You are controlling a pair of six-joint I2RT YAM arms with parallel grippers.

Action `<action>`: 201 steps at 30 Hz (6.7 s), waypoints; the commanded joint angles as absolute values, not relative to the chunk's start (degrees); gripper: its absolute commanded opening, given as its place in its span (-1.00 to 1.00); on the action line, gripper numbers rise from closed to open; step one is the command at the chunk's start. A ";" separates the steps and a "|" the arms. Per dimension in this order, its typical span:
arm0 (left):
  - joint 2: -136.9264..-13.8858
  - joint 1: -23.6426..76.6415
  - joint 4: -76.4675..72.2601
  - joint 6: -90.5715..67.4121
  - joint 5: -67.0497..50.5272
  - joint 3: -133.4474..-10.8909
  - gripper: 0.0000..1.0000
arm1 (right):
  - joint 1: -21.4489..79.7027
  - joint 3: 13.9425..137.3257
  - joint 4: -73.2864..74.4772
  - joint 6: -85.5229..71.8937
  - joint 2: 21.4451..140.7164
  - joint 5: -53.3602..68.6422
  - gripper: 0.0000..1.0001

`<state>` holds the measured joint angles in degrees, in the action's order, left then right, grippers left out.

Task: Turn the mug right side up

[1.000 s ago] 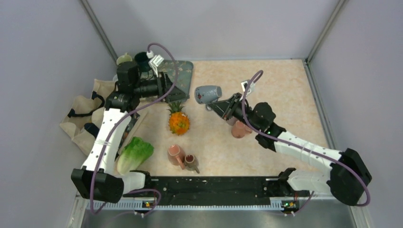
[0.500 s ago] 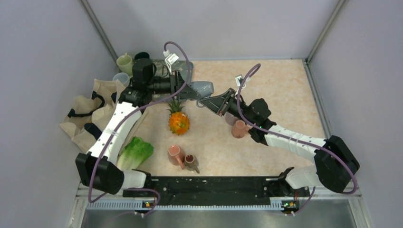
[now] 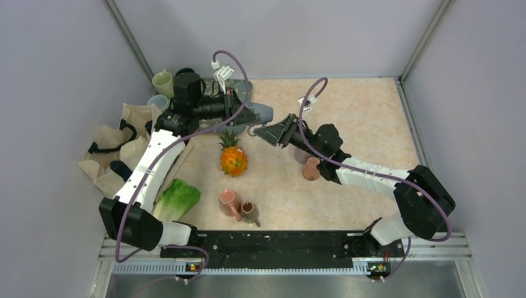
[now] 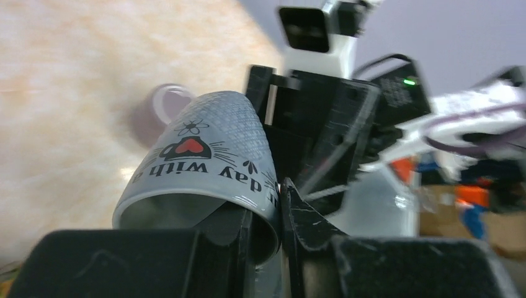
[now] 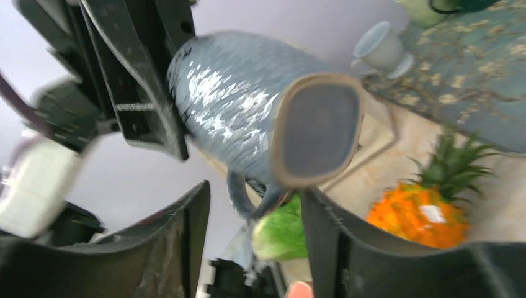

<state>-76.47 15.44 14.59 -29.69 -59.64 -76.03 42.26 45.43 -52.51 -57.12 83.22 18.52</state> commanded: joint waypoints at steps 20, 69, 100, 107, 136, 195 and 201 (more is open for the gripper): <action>-125.41 0.60 58.59 30.15 5.44 -127.36 -1.00 | 42.72 47.64 -16.33 -29.76 73.15 7.06 0.98; -104.27 -1.39 41.81 29.33 -11.67 -103.29 0.37 | 56.55 48.38 15.40 -5.89 64.24 -17.58 0.98; -82.00 -1.54 46.03 23.15 -23.29 -78.12 0.40 | 26.35 44.26 18.81 -12.92 72.46 19.43 0.84; -81.32 -1.56 45.85 23.98 -23.49 -77.94 0.40 | 41.05 42.25 18.77 -23.00 67.14 13.85 0.84; -82.04 -1.52 46.96 24.46 -26.43 -77.85 0.40 | 68.83 50.79 24.36 -42.82 82.23 -43.48 0.84; -84.13 19.88 15.96 -30.01 -69.46 -91.50 0.40 | 48.48 46.61 -34.47 -33.80 59.61 -3.46 -1.00; -85.19 22.25 13.68 -33.03 -70.69 -91.32 -0.08 | 48.43 47.17 -37.39 -35.84 62.93 -1.25 -1.00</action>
<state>-85.17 20.14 19.62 -29.23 -67.94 -89.58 48.62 43.18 -29.95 -33.85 61.32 -4.56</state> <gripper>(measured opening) 0.537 0.127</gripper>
